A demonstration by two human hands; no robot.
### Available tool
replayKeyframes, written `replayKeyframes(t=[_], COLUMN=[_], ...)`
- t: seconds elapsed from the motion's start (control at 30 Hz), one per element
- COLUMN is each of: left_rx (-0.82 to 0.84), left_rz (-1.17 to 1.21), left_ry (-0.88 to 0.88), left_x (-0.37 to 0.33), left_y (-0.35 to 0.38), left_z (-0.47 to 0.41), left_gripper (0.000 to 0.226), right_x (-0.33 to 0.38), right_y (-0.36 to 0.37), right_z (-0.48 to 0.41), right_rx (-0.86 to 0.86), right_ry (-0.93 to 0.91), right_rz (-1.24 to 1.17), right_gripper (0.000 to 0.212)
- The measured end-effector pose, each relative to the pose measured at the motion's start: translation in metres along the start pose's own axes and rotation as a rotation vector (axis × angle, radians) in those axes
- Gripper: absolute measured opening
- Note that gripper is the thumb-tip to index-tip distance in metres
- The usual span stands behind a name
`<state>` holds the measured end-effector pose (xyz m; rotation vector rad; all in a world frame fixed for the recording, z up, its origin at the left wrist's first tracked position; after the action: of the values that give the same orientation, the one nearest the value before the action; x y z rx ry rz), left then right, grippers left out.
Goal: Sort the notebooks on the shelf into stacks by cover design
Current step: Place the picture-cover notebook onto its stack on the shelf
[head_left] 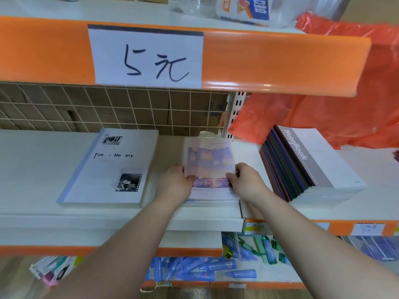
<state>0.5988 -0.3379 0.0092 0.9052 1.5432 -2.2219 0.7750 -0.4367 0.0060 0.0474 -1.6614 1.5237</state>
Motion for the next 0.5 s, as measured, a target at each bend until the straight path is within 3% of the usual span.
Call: replayKeyframes(t=[0.5], left_rx=[-0.048], left_rz=[-0.290], left_ry=[0.052], left_x=[-0.0001], left_y=[0.0068], left_z=[0.0031], left_gripper=[0.038], right_x=[-0.0067], right_y=[0.0064], right_z=[-0.0035], right_rx=[0.012], right_ry=[-0.054], right_rz=[0.099], right_gripper=[0.025])
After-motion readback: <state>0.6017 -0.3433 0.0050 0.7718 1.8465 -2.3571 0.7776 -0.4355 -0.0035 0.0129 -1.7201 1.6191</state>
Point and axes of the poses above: each hand's wrist, its own z-axis away from the middle knuckle, its own y-axis out of the palm, x = y × z, the point moved 2 cm from there along -z, towards the middle knuckle, and after that the axes turned 6 degrees about -y, right-handed, at the moved point
